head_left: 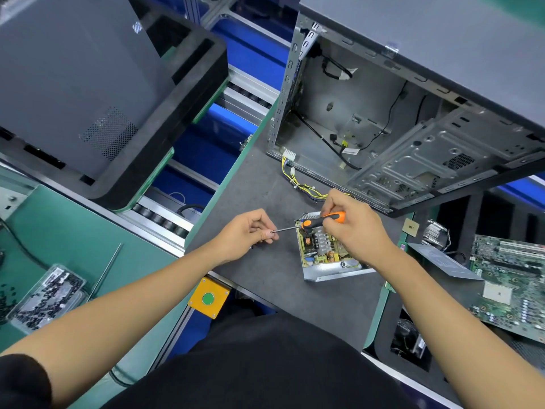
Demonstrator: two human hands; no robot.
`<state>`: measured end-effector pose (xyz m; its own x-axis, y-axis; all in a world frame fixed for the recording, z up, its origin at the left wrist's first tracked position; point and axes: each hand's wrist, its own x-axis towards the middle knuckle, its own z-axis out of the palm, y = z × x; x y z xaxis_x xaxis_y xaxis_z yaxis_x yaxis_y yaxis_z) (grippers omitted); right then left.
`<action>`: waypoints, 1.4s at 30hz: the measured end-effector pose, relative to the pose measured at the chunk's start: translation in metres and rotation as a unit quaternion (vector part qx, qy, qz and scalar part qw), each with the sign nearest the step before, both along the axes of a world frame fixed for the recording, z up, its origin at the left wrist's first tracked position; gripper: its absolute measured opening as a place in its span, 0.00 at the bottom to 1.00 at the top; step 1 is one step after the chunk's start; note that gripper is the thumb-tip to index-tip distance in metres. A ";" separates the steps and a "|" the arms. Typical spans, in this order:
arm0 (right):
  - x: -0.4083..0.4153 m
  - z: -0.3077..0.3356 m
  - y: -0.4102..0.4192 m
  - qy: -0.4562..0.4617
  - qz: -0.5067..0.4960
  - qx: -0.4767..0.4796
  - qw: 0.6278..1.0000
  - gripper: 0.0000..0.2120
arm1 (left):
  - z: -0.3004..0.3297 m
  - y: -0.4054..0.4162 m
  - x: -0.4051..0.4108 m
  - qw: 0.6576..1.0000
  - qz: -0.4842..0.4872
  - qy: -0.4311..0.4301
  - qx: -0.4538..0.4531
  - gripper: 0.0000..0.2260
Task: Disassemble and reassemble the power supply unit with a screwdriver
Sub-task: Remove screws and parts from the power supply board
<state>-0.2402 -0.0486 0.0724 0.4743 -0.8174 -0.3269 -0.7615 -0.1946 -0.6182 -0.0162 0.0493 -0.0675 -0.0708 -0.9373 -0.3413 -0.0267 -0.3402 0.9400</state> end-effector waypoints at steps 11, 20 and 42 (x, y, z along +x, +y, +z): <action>-0.002 -0.001 -0.004 0.019 0.017 -0.022 0.999 0.07 | -0.002 -0.004 -0.003 0.999 0.008 0.040 0.011 0.03; -0.003 -0.003 -0.010 0.002 -0.006 -0.023 1.000 0.07 | 0.002 -0.010 -0.009 0.997 0.030 0.065 0.015 0.05; -0.022 -0.012 -0.015 0.111 0.143 -0.190 0.965 0.08 | 0.002 -0.022 -0.005 0.999 -0.011 -0.044 -0.025 0.13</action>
<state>-0.2620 -0.0639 0.0606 0.6504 -0.7446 -0.1499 -0.7491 -0.5963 -0.2886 -0.0215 0.0276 -0.0655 -0.0635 -0.9521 -0.2991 -0.1173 -0.2905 0.9497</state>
